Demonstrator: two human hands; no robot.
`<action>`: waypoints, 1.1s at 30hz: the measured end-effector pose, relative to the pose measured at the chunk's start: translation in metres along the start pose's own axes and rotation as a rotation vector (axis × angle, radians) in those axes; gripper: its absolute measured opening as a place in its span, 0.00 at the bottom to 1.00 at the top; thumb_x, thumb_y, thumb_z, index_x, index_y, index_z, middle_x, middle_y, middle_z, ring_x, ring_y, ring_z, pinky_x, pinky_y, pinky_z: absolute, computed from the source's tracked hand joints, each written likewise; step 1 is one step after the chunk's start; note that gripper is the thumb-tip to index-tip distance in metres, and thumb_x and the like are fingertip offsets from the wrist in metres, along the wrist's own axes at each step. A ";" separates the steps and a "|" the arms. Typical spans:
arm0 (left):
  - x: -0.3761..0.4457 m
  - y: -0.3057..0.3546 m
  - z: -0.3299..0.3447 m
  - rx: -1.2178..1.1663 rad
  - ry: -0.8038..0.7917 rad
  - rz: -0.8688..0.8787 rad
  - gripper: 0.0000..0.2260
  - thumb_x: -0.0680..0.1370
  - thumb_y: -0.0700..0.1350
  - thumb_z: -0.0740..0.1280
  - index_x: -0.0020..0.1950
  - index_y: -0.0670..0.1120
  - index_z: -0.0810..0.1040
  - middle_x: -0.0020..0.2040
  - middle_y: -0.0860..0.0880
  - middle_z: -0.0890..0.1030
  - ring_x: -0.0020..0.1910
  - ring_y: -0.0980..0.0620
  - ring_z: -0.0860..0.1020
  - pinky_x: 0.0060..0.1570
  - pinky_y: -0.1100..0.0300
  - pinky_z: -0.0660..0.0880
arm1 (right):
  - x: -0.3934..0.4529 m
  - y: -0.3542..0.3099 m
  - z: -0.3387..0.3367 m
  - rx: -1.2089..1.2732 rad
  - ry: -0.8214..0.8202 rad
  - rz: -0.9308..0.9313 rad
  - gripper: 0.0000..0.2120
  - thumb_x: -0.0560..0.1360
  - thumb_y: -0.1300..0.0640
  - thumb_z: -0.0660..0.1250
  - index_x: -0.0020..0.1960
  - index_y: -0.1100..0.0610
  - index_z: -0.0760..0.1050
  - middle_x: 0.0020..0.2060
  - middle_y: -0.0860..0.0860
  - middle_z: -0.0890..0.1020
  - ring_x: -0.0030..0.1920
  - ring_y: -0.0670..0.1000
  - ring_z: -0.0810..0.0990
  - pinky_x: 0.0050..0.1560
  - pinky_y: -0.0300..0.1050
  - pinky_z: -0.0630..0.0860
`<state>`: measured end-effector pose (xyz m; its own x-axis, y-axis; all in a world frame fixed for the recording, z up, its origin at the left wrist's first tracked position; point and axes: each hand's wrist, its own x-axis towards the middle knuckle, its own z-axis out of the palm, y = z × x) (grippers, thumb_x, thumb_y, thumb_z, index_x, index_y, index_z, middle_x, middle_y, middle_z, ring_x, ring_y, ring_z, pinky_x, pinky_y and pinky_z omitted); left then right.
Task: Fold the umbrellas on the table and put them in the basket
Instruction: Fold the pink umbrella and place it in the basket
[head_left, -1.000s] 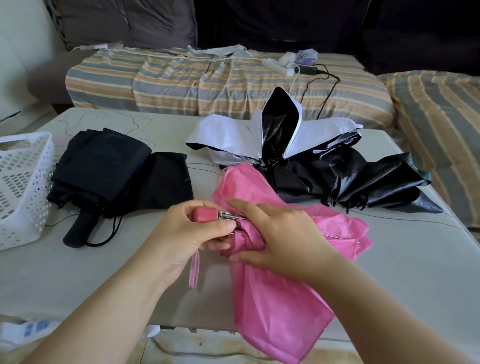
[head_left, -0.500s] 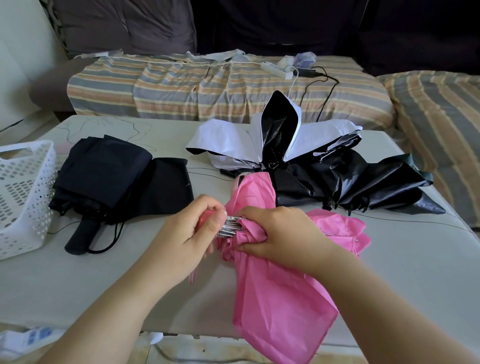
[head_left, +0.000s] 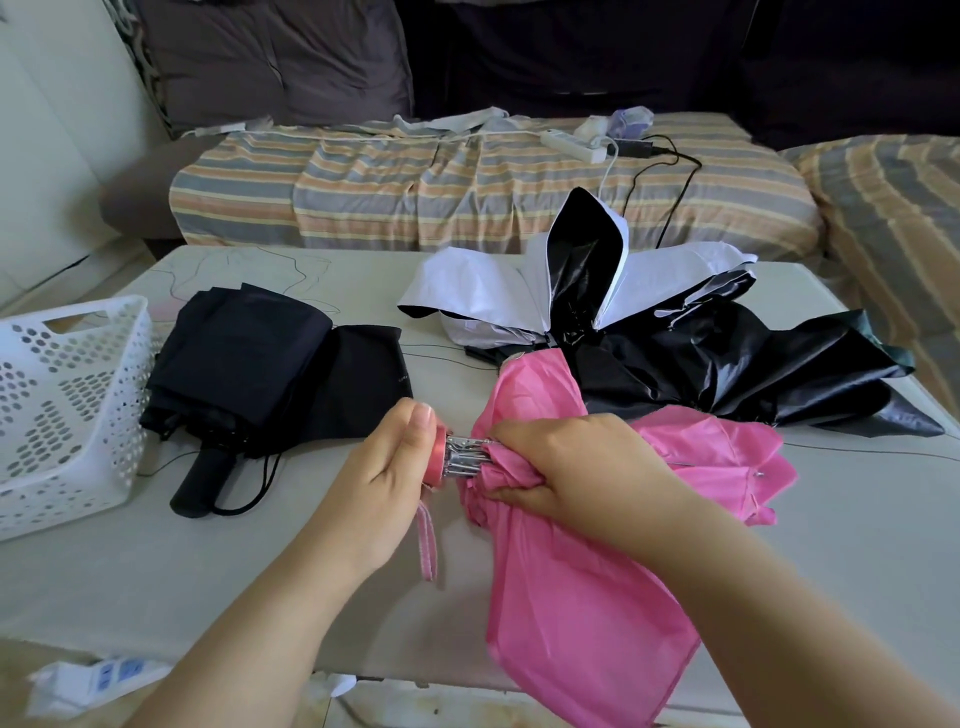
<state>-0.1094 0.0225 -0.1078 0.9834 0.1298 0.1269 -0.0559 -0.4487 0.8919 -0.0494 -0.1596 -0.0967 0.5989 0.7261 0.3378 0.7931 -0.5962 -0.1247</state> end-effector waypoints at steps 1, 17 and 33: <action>0.000 0.000 0.001 0.014 -0.005 0.020 0.31 0.72 0.69 0.47 0.43 0.42 0.70 0.34 0.47 0.72 0.33 0.55 0.69 0.36 0.63 0.68 | 0.002 -0.003 0.000 -0.003 0.015 -0.010 0.15 0.71 0.37 0.62 0.48 0.46 0.77 0.33 0.45 0.81 0.31 0.50 0.79 0.28 0.40 0.60; 0.009 0.008 -0.014 -0.027 -0.227 -0.183 0.16 0.74 0.58 0.67 0.39 0.45 0.75 0.31 0.49 0.79 0.29 0.54 0.78 0.39 0.58 0.75 | 0.015 -0.003 0.017 -0.026 0.029 -0.167 0.20 0.60 0.44 0.77 0.36 0.51 0.67 0.26 0.48 0.77 0.24 0.54 0.76 0.24 0.41 0.65; -0.013 0.032 0.020 -0.614 0.223 -0.289 0.08 0.78 0.41 0.66 0.41 0.41 0.70 0.25 0.52 0.75 0.23 0.57 0.74 0.23 0.65 0.70 | -0.009 -0.008 -0.008 0.427 0.335 0.534 0.28 0.68 0.32 0.61 0.58 0.51 0.78 0.57 0.48 0.73 0.61 0.49 0.68 0.63 0.40 0.64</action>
<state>-0.1202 -0.0110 -0.0889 0.9185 0.3752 -0.1245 0.0503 0.2014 0.9782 -0.0620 -0.1639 -0.0915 0.9019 0.1927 0.3866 0.4196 -0.6037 -0.6779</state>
